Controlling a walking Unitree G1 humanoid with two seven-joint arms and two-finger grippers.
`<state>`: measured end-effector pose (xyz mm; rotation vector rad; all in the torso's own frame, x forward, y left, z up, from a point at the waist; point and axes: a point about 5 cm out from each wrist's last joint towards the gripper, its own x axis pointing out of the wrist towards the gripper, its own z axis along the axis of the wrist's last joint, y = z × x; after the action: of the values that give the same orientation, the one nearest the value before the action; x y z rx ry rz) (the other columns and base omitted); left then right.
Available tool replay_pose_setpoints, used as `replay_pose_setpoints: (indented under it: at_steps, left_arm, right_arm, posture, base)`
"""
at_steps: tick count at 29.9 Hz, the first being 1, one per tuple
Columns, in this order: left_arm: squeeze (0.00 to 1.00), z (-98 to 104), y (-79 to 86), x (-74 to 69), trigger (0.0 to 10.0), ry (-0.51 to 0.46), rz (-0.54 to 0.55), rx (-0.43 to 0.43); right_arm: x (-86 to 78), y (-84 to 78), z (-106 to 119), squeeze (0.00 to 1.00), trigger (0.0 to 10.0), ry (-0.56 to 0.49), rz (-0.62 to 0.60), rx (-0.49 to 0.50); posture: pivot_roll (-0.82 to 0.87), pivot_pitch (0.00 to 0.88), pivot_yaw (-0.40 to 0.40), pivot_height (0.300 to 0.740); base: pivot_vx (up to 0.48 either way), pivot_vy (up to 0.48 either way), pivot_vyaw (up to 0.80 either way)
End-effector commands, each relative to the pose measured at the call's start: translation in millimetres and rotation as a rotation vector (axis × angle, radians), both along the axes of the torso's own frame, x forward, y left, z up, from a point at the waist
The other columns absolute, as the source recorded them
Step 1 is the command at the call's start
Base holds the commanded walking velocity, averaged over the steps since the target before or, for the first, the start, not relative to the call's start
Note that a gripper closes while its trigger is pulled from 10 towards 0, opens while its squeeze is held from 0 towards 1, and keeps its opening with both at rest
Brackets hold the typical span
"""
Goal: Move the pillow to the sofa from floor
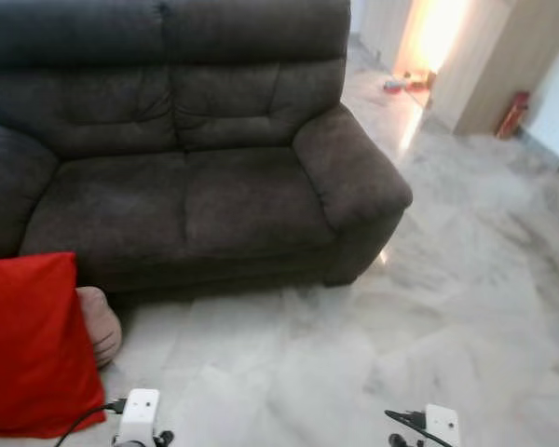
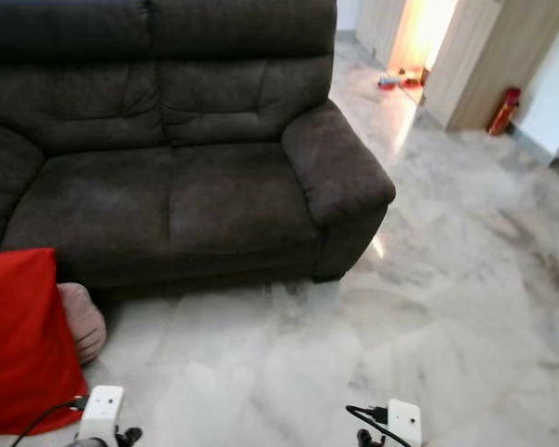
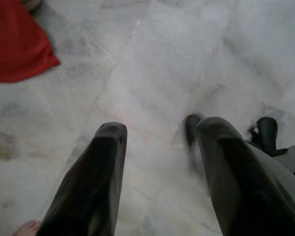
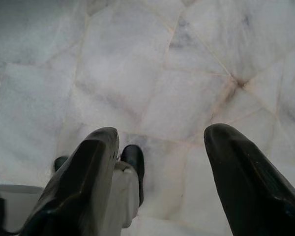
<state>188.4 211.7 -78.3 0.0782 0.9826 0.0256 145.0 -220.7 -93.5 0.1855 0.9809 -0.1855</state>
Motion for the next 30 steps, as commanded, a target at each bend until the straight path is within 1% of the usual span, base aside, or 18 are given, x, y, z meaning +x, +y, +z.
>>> replay_pose_setpoints:
  at_steps: [1, 17, 22, 24, 30]
  left_arm:
    - [0.0, 0.8, 7.7, -1.4, 10.0, 0.009, -0.011, 0.025]
    - [0.0, 0.7, 8.6, -2.0, 10.0, 0.014, -0.027, 0.032]
    - [0.0, 0.9, 8.6, -1.8, 10.0, 0.014, -0.03, 0.033]
    - [0.0, 1.0, 8.5, -1.5, 10.0, 0.017, -0.044, 0.038]
    - [0.0, 1.3, 8.6, -0.9, 10.0, 0.015, -0.047, 0.041]
  right_arm:
    - [3.8, 3.1, 0.8, 0.0, 10.0, -0.01, 0.006, 0.002]
    - [3.3, 4.6, 0.4, 0.0, 10.0, -0.011, 0.012, 0.006]
    - [4.3, 4.3, 1.0, 0.0, 10.0, -0.012, 0.04, -0.006]
    - [4.8, 3.7, 1.4, 0.0, 10.0, -0.016, 0.045, -0.016]
    - [4.6, 3.2, 1.1, 0.0, 10.0, -0.007, 0.041, -0.02]
  posture:
    - [0.01, 0.0, -0.017, 0.74]
    - [0.01, 0.0, -0.013, 0.74]
    - [0.01, 0.0, -0.014, 0.74]
    - [0.01, 0.0, -0.013, 0.74]
    - [0.01, 0.0, -0.016, 0.74]
  base:
    - [0.0, 0.319, 0.0]
    - [0.0, 0.317, 0.0]
    - [0.0, 0.315, 0.0]
    - [0.0, 0.255, 0.48]
    - [0.0, 0.0, 0.8]
